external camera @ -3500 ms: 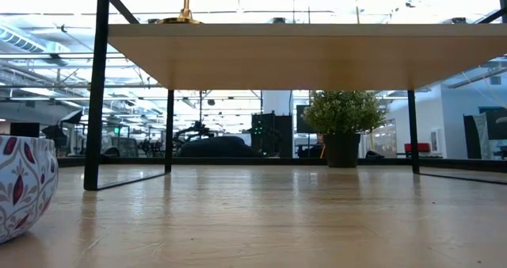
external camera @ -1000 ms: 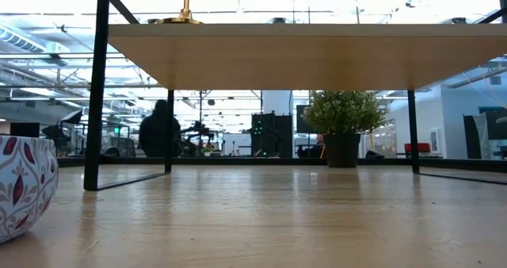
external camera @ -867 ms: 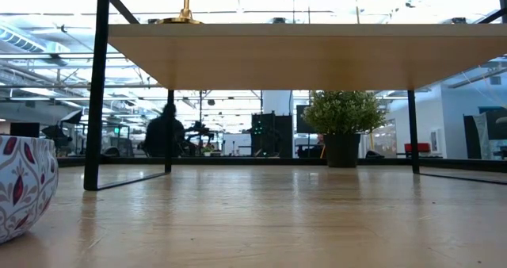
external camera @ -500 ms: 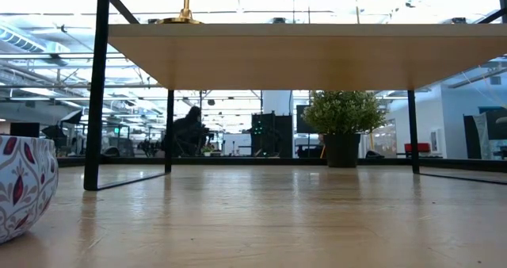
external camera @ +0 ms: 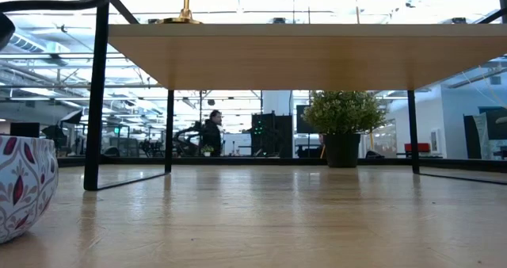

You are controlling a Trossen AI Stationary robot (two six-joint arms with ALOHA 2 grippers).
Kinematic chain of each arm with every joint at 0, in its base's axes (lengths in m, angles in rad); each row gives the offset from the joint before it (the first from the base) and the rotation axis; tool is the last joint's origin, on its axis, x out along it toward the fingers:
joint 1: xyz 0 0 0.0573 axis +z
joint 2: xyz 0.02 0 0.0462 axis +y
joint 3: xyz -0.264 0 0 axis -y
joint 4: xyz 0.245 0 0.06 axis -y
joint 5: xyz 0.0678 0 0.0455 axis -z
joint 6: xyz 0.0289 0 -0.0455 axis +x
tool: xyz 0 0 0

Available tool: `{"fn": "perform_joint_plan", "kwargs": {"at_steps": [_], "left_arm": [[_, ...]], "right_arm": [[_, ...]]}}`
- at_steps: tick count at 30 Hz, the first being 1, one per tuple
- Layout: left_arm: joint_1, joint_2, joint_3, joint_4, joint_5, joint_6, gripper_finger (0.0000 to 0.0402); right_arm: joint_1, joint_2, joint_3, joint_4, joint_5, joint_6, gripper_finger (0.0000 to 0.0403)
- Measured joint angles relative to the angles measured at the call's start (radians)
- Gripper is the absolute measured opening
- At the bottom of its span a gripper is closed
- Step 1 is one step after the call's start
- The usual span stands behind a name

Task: Pick & Place candle stick holders
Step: Put the white blue scented candle on the shelf

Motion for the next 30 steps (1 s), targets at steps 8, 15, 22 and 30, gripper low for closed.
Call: {"fn": "perform_joint_plan", "kwargs": {"at_steps": [8,15,22,30], "left_arm": [[0.002,0.003,0.012,-0.014,0.026,0.027,0.0294],[0.004,-0.014,0.063,-0.074,0.033,0.034,0.0294],[0.002,-0.117,0.071,-0.190,0.004,-0.016,0.0295],[-0.009,-0.297,0.072,-0.244,-0.120,-0.106,0.0295]], "right_arm": [[0.000,0.000,0.000,0.000,0.000,0.000,0.0000],[0.000,0.000,0.000,0.002,0.000,-0.002,0.0000],[-0.001,0.000,0.000,0.004,0.000,-0.003,0.0000],[-0.001,0.000,0.000,0.011,0.000,-0.003,0.0000]]}}
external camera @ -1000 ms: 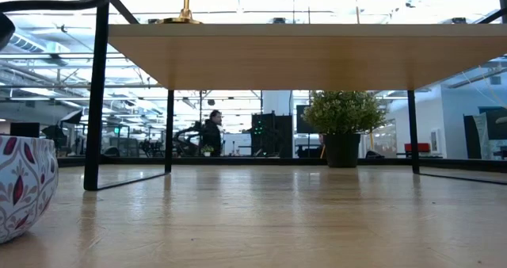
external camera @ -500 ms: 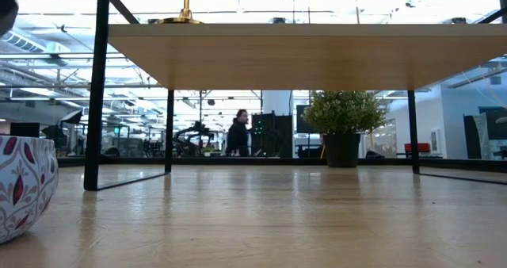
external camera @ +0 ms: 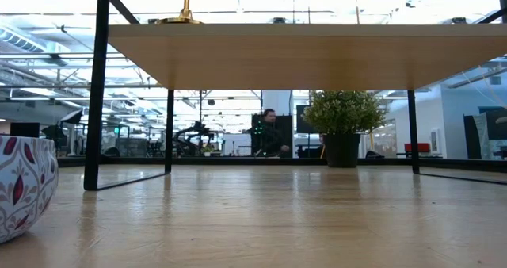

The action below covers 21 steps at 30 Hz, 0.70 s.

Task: Pick & Place candle stick holders
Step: Put the white blue scented candle on the shelf

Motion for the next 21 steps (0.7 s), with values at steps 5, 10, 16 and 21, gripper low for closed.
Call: {"fn": "perform_joint_plan", "kwargs": {"at_steps": [5,10,16,21], "left_arm": [[-0.016,-0.123,0.000,0.022,-0.238,-0.051,0.0295],[-0.023,-0.233,0.000,0.107,-0.528,-0.015,0.0295],[0.004,-0.317,0.001,0.316,-0.801,0.218,0.0295],[0.067,-0.368,0.001,0.537,-0.872,0.471,0.0295]], "right_arm": [[0.000,0.000,0.000,0.000,0.000,0.000,0.0000],[0.000,0.000,0.000,0.000,0.004,0.000,0.0000],[-0.007,0.000,0.000,0.028,0.005,-0.034,0.0000],[-0.015,0.000,0.000,0.142,0.002,-0.155,0.0000]]}}
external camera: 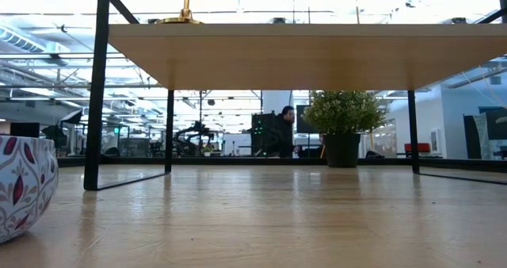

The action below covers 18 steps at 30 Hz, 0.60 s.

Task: Pick & Place candle stick holders
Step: Put the white blue scented candle on the shelf

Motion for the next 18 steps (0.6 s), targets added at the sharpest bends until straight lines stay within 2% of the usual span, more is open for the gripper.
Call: {"fn": "perform_joint_plan", "kwargs": {"at_steps": [4,8,12,18], "left_arm": [[0.057,-0.052,0.000,0.200,-0.003,0.198,0.0295],[0.131,-0.118,0.000,0.324,0.070,0.338,0.0295],[0.230,-0.189,0.000,0.352,0.204,0.413,0.0295],[0.412,-0.254,0.000,0.289,0.468,0.446,0.0295]], "right_arm": [[-0.026,0.000,0.000,0.108,-0.001,-0.124,0.0000],[-0.082,0.000,0.000,0.208,-0.001,-0.224,0.0000],[-0.153,0.000,0.000,0.280,-0.001,-0.263,0.0005],[-0.284,0.000,0.000,0.330,-0.002,-0.243,0.0038]]}}
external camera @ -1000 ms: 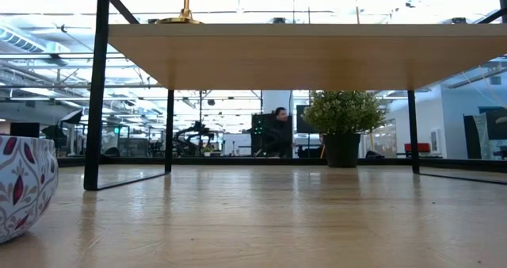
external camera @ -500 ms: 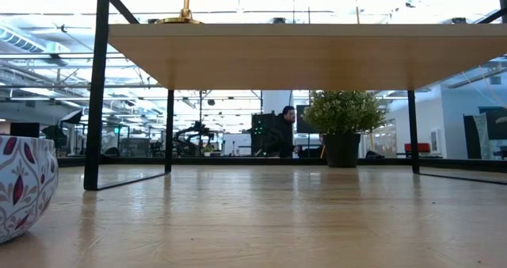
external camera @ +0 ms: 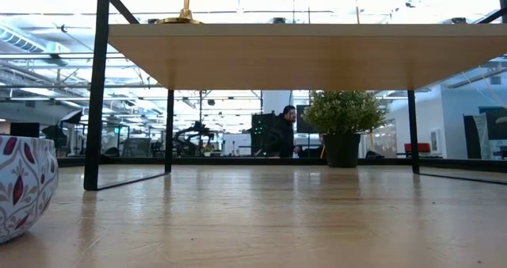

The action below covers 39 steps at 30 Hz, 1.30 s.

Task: Pick & Place candle stick holders
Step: Put the white blue scented candle on the shelf

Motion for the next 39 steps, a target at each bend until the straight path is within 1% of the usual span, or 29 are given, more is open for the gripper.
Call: {"fn": "perform_joint_plan", "kwargs": {"at_steps": [2,6,12,14,18,22,24,27,30,34,36,39], "left_arm": [[0.072,-0.012,0.000,-0.041,0.100,-0.001,0.0295],[0.220,-0.014,0.000,-0.111,0.249,-0.038,0.0295],[0.412,0.038,0.000,-0.182,0.474,-0.125,0.0295],[0.474,0.069,0.000,-0.181,0.563,-0.171,0.0295],[0.578,0.142,0.000,-0.180,0.747,-0.219,0.0295],[0.660,0.221,0.007,-0.186,0.866,-0.230,0.0295],[0.688,0.259,0.029,-0.196,0.902,-0.218,0.0295],[0.710,0.332,0.106,-0.283,0.939,-0.164,0.0295],[0.715,0.411,0.214,-0.441,0.939,-0.083,0.0295],[0.699,0.511,0.361,-0.612,0.911,0.018,0.0295],[0.690,0.545,0.409,-0.650,0.899,0.050,0.0295],[0.680,0.574,0.437,-0.659,0.889,0.060,0.0295]], "right_arm": [[-0.029,0.000,0.000,-0.002,0.000,0.004,0.0054],[-0.067,0.000,0.000,-0.003,-0.003,0.013,0.0088],[-0.129,0.000,0.000,-0.069,0.000,0.013,0.0147],[-0.151,0.000,0.008,-0.150,0.005,0.016,0.0165],[-0.198,0.003,0.069,-0.412,0.005,0.078,0.0196],[-0.248,0.019,0.131,-0.626,0.007,0.123,0.0221],[-0.268,0.027,0.154,-0.654,0.005,0.133,0.0230],[-0.290,0.036,0.182,-0.672,0.001,0.135,0.0238],[-0.308,0.067,0.208,-0.699,-0.001,0.128,0.0245],[-0.330,0.142,0.269,-0.806,-0.003,0.161,0.0257],[-0.335,0.178,0.302,-0.853,-0.003,0.178,0.0265],[-0.334,0.234,0.344,-0.879,-0.004,0.193,0.0278]]}}
